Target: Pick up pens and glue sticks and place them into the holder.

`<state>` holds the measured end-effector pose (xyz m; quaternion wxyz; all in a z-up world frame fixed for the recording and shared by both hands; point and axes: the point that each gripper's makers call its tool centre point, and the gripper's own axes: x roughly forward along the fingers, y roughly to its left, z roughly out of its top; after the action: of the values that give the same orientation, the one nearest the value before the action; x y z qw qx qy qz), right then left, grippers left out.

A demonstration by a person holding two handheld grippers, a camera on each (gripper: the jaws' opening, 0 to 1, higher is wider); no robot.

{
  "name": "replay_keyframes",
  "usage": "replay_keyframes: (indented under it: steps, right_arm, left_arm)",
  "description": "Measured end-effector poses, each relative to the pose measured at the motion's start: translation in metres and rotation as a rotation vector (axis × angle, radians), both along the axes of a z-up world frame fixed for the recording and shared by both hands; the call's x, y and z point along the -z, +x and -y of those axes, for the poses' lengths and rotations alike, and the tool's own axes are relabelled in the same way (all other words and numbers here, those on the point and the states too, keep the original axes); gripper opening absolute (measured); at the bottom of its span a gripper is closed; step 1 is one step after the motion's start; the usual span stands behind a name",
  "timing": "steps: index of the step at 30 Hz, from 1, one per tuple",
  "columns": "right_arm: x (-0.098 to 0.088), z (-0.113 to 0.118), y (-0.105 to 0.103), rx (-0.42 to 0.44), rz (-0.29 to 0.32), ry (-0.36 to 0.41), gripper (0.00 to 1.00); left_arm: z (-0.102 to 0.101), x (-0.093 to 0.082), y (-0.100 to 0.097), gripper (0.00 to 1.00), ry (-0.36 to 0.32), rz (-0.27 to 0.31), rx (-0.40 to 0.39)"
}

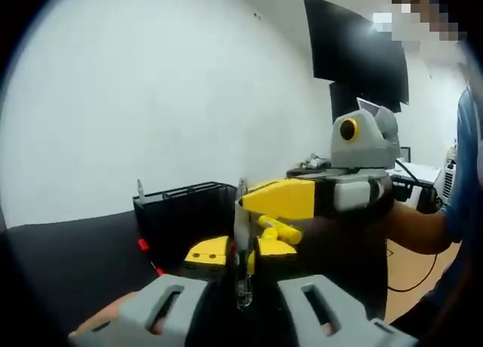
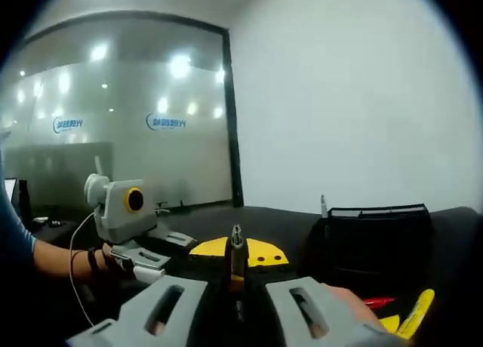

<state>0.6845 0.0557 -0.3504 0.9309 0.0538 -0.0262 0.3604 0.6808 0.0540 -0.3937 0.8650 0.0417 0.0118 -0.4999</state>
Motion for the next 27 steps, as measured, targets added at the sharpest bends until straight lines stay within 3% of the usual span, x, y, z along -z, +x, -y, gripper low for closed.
replay_keyframes:
  steps: [4,8,12,19,20,22,27]
  right_arm:
    - [-0.001,0.009,0.004,0.026,-0.003,-0.008,0.04]
    - [-0.004,0.016,0.007,0.043,0.000,-0.016,0.04]
    - [-0.010,0.023,0.010,0.058,0.003,-0.019,0.04]
    - [-0.024,0.033,0.018,0.087,0.020,-0.052,0.04]
    - [-0.026,0.034,0.021,0.090,0.022,-0.063,0.04]
    - [-0.030,0.038,0.026,0.105,0.030,-0.083,0.04]
    - [-0.041,0.046,0.040,0.114,0.021,-0.086,0.04]
  left_arm:
    - [-0.003,0.009,-0.001,0.35,-0.019,-0.019,0.011]
    - [-0.013,0.019,0.003,0.38,-0.023,-0.038,-0.014]
    - [-0.025,0.025,0.012,0.44,-0.080,-0.074,-0.042]
    - [-0.037,0.045,0.018,0.45,-0.110,-0.124,-0.079]
    - [-0.037,0.047,0.018,0.45,-0.091,-0.127,-0.081]
    - [-0.034,0.040,0.018,0.45,-0.113,-0.106,-0.075]
    - [-0.034,0.047,0.017,0.47,-0.100,-0.134,-0.064]
